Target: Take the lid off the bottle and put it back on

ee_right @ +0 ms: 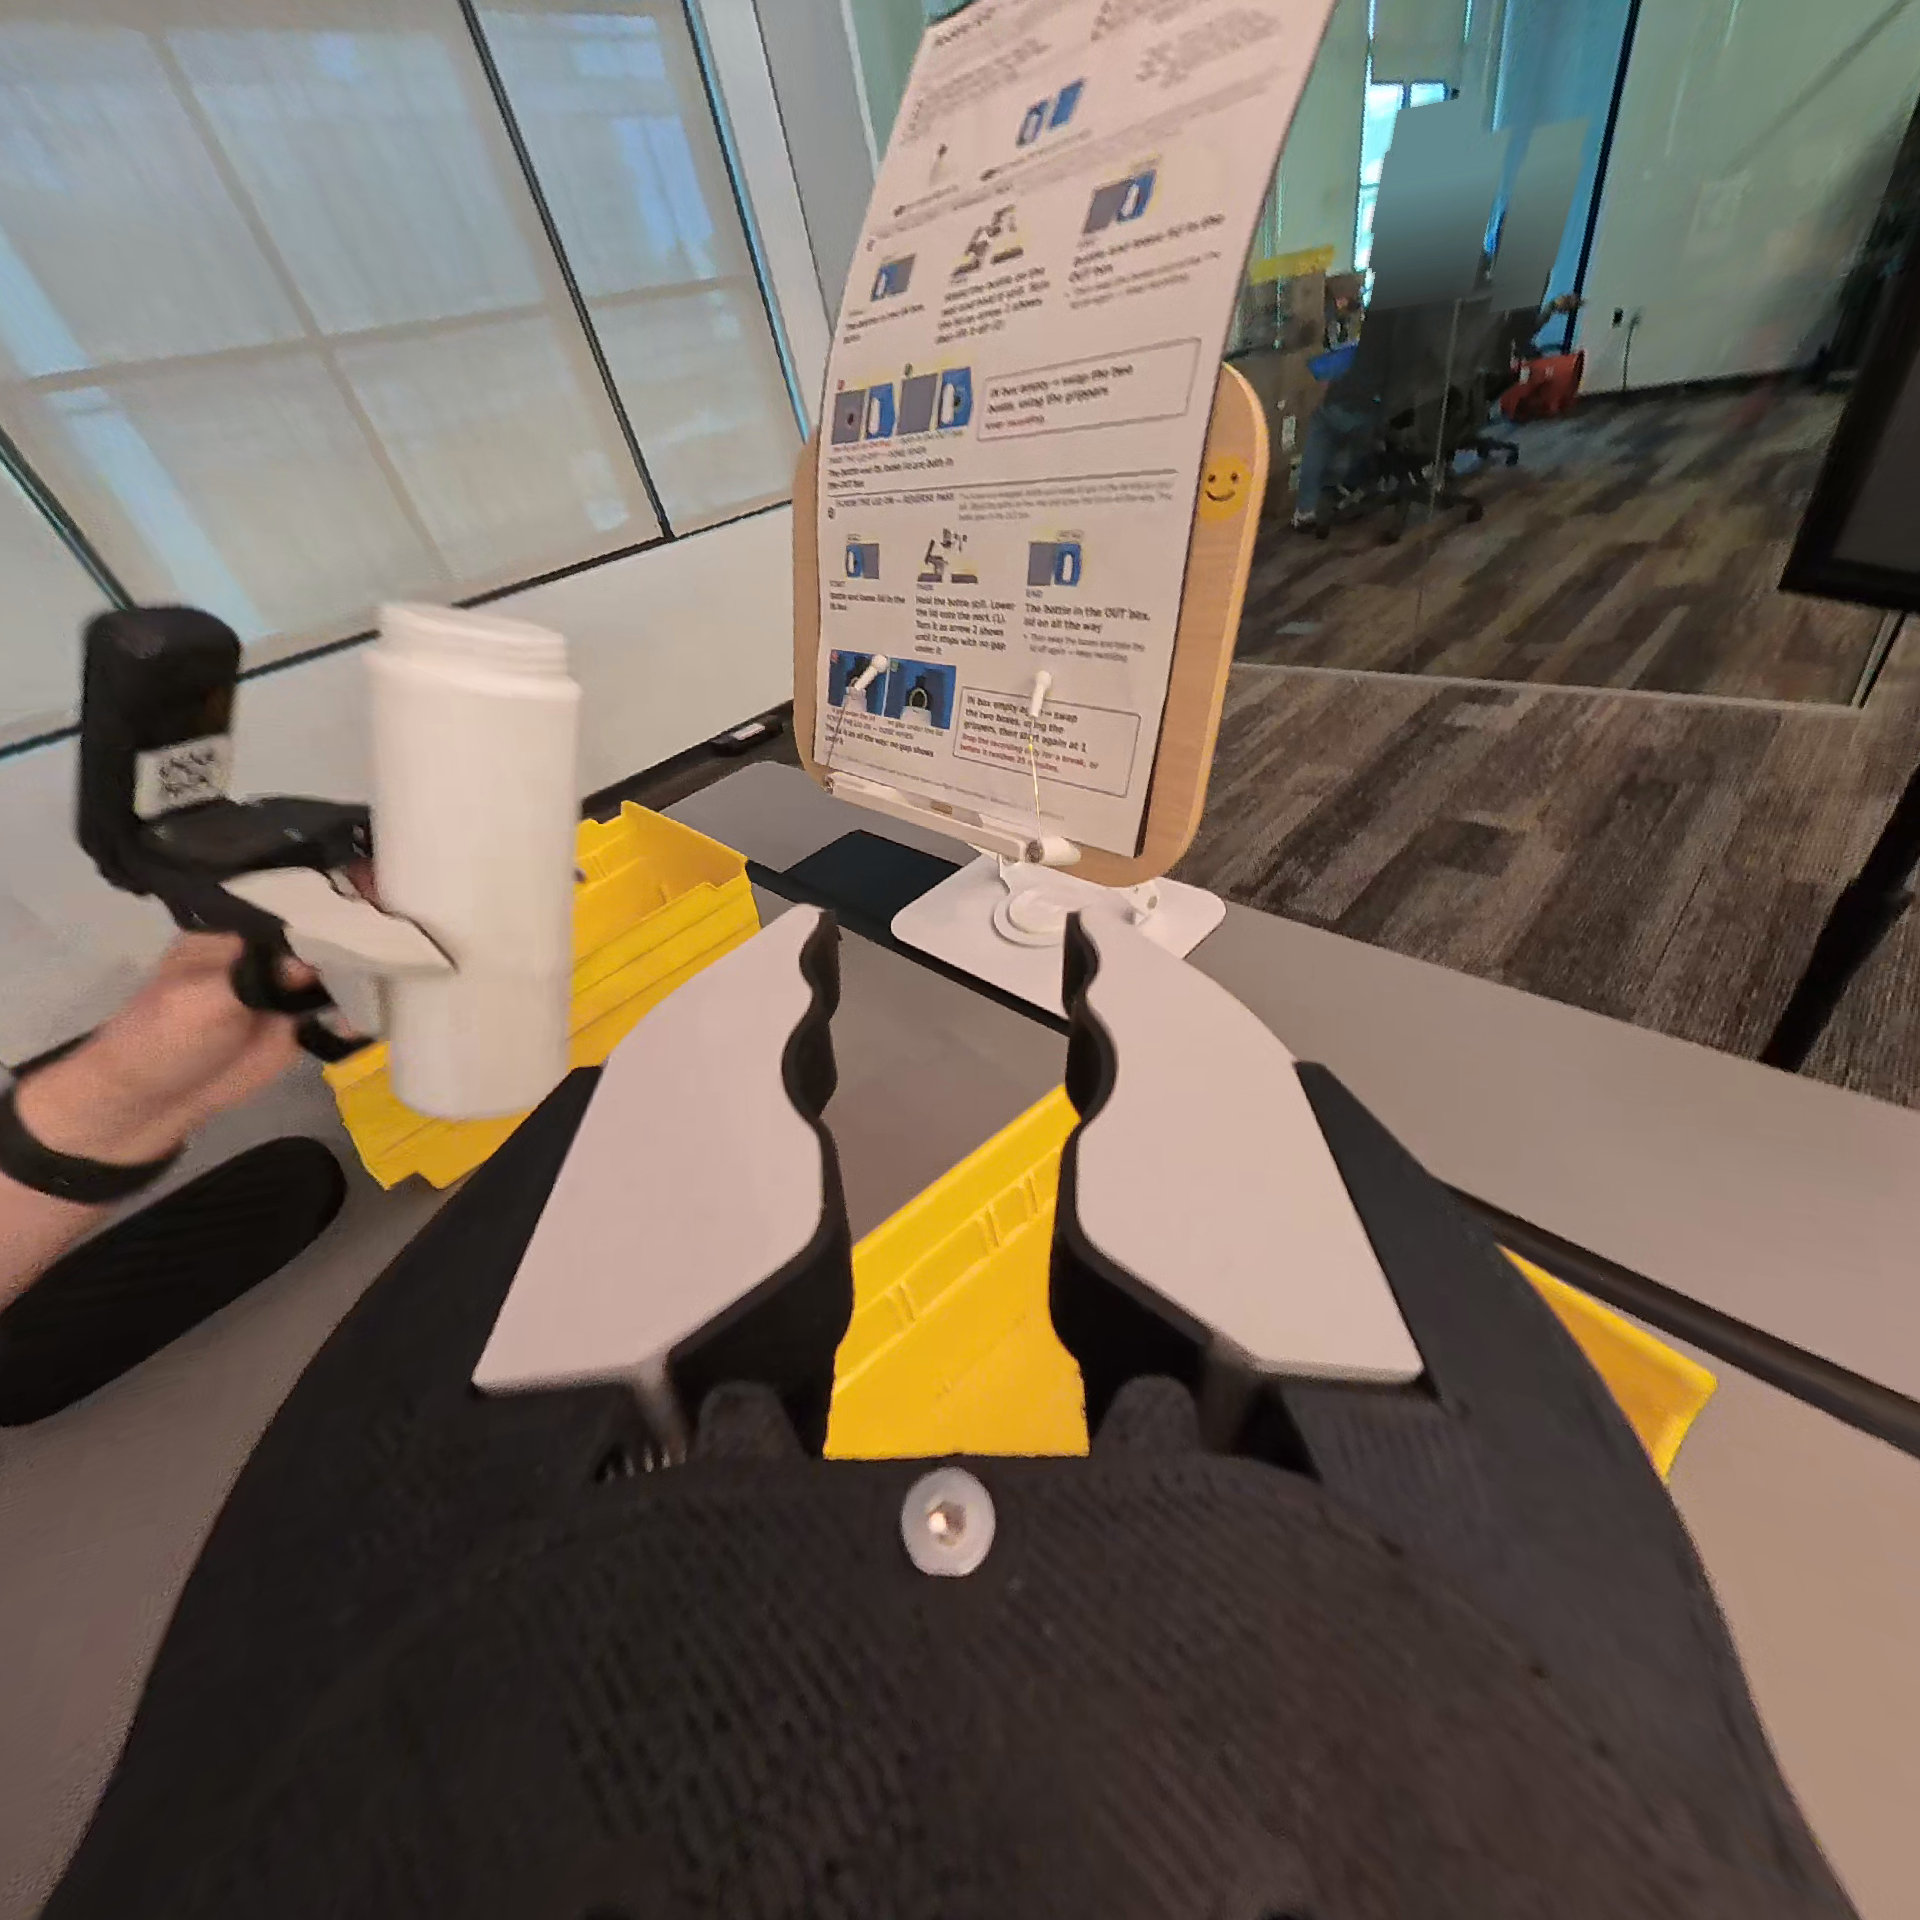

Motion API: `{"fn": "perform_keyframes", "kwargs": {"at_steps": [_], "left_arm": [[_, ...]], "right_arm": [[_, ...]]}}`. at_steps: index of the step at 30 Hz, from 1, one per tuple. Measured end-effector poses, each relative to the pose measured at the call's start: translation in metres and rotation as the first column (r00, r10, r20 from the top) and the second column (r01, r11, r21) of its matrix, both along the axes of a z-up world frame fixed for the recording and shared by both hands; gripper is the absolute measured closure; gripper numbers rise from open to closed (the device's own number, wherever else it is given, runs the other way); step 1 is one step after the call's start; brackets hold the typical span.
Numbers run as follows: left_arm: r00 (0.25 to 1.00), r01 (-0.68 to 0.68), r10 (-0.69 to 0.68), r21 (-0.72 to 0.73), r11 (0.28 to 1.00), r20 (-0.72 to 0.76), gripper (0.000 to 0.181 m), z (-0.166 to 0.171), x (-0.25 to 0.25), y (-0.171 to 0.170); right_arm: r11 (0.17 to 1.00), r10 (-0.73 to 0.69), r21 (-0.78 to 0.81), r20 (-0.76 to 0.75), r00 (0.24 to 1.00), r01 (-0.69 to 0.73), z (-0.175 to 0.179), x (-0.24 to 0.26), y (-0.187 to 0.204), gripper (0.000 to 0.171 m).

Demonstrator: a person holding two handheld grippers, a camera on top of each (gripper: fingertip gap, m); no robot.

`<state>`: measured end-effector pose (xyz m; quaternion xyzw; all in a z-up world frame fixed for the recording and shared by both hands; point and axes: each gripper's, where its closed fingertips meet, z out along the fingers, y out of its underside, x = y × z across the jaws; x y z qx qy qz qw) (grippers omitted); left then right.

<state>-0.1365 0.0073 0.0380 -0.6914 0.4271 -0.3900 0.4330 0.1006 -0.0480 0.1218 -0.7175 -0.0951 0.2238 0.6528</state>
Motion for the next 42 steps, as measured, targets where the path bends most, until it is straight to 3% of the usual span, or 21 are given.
{"fn": "perform_keyframes", "kwargs": {"at_steps": [5, 14, 22, 35, 39, 42], "left_arm": [[0.999, 0.027, -0.026, 0.032, 0.999, -0.026, 0.092, -0.073, 0.051, -0.003], [0.997, 0.041, -0.031, 0.147, 0.988, -0.066, 0.092, -0.111, 0.062, 0.001], [1.000, 0.022, -0.022, 0.157, 0.987, 0.002, 0.092, -0.113, 0.036, -0.006], [0.999, 0.039, -0.036, 0.206, 0.978, -0.015, 0.091, -0.117, 0.027, -0.021], [1.000, -0.016, 0.017, 0.273, 0.962, -0.001, 0.055, -0.099, 0.017, -0.027], [0.994, -0.093, 0.067, 0.353, 0.931, 0.085, 0.054, -0.064, -0.004, -0.041]], "right_arm": [[0.999, 0.016, 0.047, 0.049, 0.999, -0.019, 0.006, -0.007, -0.005, 0.129], [0.997, 0.022, 0.072, 0.044, 0.999, -0.025, 0.011, -0.003, -0.007, 0.129], [0.996, 0.025, 0.083, 0.054, 0.998, -0.030, 0.013, -0.004, -0.010, 0.129], [0.999, 0.026, 0.032, 0.089, 0.996, -0.029, 0.002, -0.008, -0.004, 0.129], [0.999, 0.017, 0.029, 0.090, 0.996, -0.020, 0.001, -0.005, -0.004, 0.129], [1.000, 0.007, 0.029, 0.087, 0.996, -0.010, 0.001, -0.002, -0.004, 0.129]]}}
